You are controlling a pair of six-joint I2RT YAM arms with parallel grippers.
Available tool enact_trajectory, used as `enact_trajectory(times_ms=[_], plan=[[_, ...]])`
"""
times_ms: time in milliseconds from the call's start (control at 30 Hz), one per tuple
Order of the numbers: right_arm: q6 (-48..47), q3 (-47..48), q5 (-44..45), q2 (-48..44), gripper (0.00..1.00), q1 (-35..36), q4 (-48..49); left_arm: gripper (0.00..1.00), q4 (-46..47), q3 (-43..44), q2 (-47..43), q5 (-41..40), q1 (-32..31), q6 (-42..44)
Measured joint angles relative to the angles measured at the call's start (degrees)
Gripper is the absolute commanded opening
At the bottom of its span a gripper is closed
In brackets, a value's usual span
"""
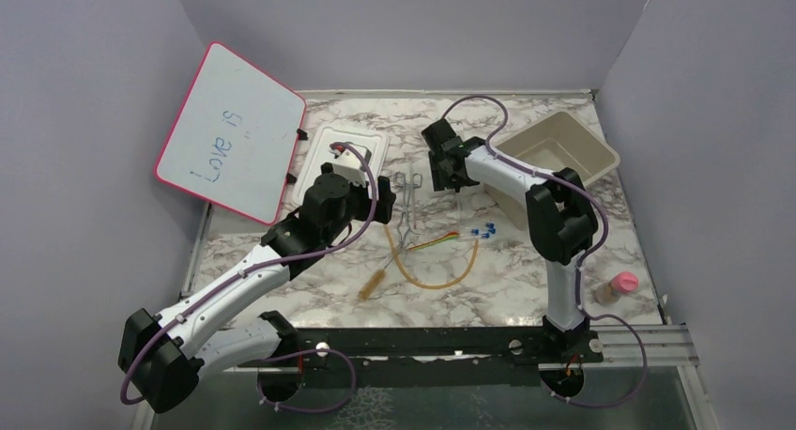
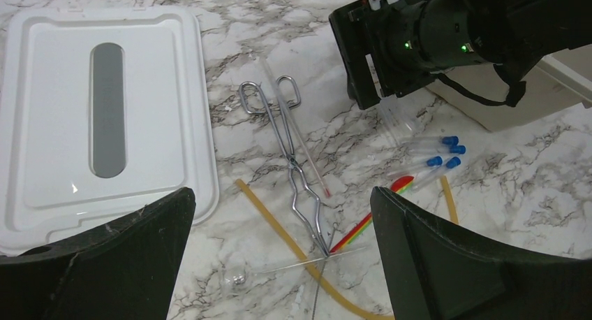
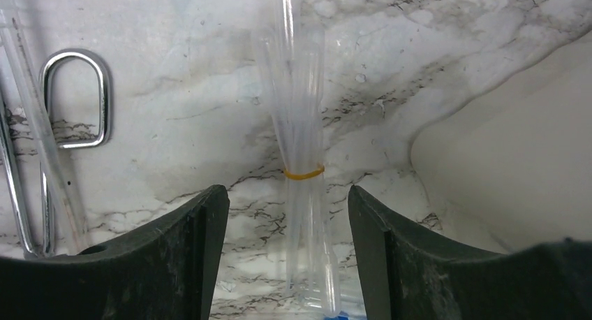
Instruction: Organize the chemistry lab equipment
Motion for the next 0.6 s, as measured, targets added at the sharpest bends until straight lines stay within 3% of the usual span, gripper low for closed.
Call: enact_trajectory(times_ms=[200, 433, 600], plan=[[0.0, 1.9, -0.7, 3.6, 0.67, -0.6, 0.2, 0.99, 0.0, 0.0, 0.0, 0.0, 0.0, 0.0], [-0.6, 2.0, -8.5, 4.6, 0.51, -2.7, 1.2, 0.99, -0.1, -0.6, 0.0, 0.0, 0.0, 0.0], [-1.7, 2.0, -12.4, 4.6, 0.54, -3.0, 2.1, 0.99, -0.2, -0.8, 0.0, 0.0, 0.0, 0.0]])
